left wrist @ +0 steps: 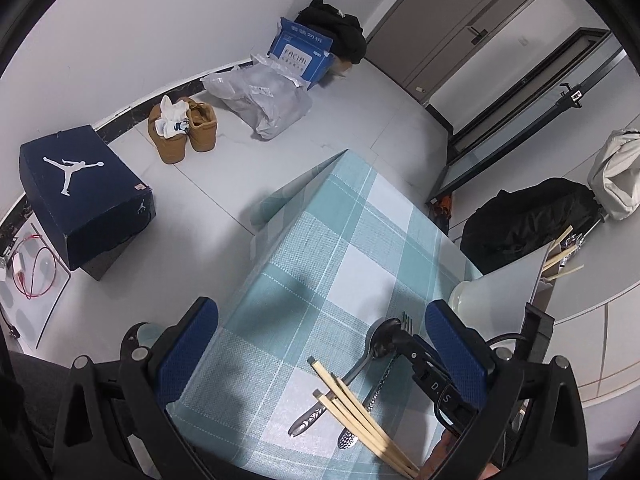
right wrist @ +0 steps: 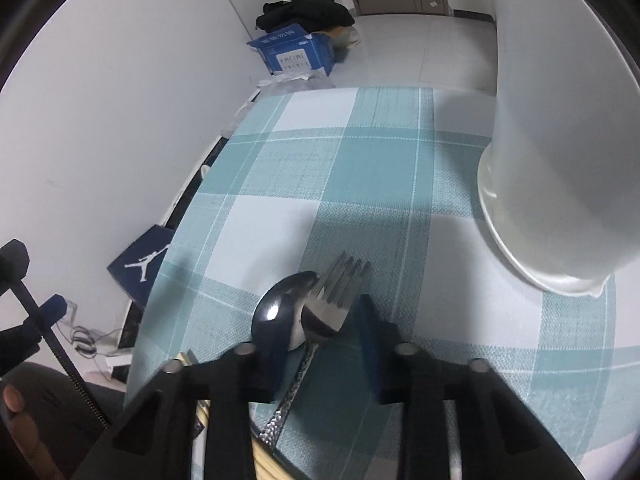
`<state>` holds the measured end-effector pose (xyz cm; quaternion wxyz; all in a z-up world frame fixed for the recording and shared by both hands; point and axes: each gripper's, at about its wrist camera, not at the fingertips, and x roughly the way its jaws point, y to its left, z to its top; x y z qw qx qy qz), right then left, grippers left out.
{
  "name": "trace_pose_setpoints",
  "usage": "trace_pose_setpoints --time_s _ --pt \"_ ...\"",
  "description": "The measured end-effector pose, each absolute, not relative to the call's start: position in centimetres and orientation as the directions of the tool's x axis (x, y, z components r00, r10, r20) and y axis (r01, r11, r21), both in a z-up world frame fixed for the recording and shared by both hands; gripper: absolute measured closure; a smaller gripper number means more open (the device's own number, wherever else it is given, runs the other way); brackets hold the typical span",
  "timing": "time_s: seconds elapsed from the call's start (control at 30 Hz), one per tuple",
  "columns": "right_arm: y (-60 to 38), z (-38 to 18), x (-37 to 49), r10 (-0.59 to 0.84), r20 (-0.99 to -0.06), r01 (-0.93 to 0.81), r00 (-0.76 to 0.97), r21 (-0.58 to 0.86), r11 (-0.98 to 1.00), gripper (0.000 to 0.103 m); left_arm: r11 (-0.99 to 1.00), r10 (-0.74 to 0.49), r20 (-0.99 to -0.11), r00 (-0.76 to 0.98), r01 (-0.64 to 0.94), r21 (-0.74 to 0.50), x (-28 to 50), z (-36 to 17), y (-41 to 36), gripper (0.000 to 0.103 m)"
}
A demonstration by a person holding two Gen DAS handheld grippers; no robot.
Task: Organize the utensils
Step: 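Lower the right tool onto the silver fork handle and close on it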
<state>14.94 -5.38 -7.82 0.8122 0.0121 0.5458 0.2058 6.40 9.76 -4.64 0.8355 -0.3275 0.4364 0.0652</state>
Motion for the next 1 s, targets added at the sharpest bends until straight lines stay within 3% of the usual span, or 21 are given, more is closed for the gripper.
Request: trace_pose_setpoints --time_s 0.23,0.5,0.9,0.93,1.0 --pt "-6.0 -7.4 15.0 0.346 -0.876 -0.315 0.335 0.242 0.918 0.078 0.774 -0.182 -0.773 0.608 -0.397 -0.494 6.4 -4.6 9.9 0.001" --pt "-5.1 -5.9 14.8 0.248 -0.866 -0.361 0.435 0.084 0.929 0.078 0.777 -0.174 -0.78 0.601 -0.403 -0.484 6.3 -4.7 9.8 0.001" --pt "-1.3 -4.3 15.2 0.248 -0.825 -0.521 0.508 -0.065 0.851 0.082 0.777 -0.154 -0.796 0.586 -0.426 -0.464 6.3 -5.0 10.0 0.001" --pt "-1.0 -4.0 15.1 0.244 -0.823 -0.535 0.514 -0.085 0.84 0.096 0.775 -0.154 -0.796 0.585 -0.428 -0.464 6.3 -5.1 10.1 0.001" --pt "-0.5 -3.9 15.0 0.225 -0.831 -0.569 0.509 -0.129 0.813 0.099 0.77 -0.158 -0.795 0.585 -0.431 -0.47 6.3 -5.1 10.2 0.001"
